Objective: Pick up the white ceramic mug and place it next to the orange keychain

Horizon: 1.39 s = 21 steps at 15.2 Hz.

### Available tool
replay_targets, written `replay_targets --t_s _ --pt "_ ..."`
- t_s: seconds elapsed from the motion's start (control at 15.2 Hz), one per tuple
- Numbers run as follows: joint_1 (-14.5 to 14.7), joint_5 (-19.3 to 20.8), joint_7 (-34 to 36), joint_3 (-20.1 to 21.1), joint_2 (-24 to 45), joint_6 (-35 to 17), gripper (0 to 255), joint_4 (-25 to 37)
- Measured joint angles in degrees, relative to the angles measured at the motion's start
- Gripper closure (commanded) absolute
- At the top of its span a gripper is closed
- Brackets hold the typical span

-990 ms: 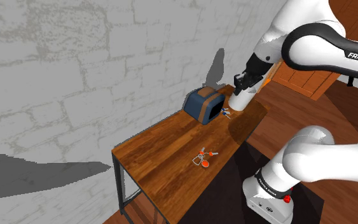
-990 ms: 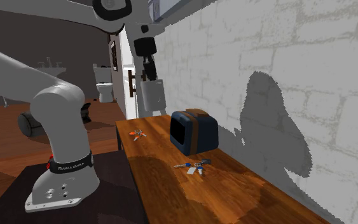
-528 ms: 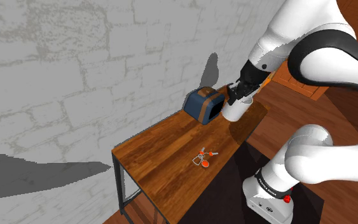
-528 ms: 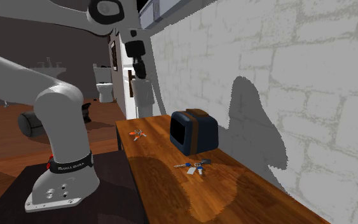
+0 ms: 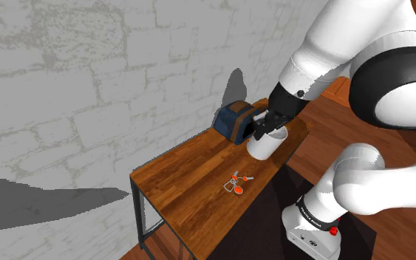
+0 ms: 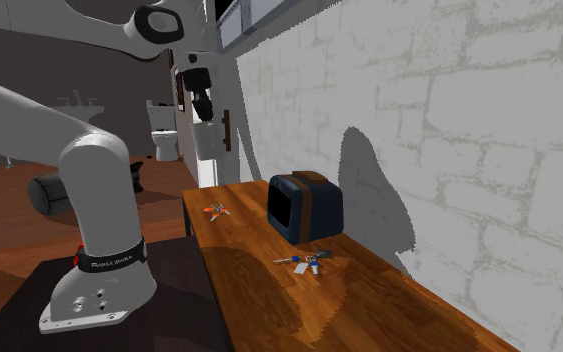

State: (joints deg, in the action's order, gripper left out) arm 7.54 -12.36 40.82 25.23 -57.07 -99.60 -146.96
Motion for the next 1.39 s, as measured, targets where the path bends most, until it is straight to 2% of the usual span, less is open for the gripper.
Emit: replay_targets --t_s 0.33,0.53,1.39 --pt "1.26 -3.76 6.53 6.62 2.40 1.20 255 4.39" --pt "0.86 -5.57 10.19 11.01 5.30 0.48 255 7.31" --pt "2.06 -9.35 11.75 16.18 6.00 -8.44 255 -0.65"
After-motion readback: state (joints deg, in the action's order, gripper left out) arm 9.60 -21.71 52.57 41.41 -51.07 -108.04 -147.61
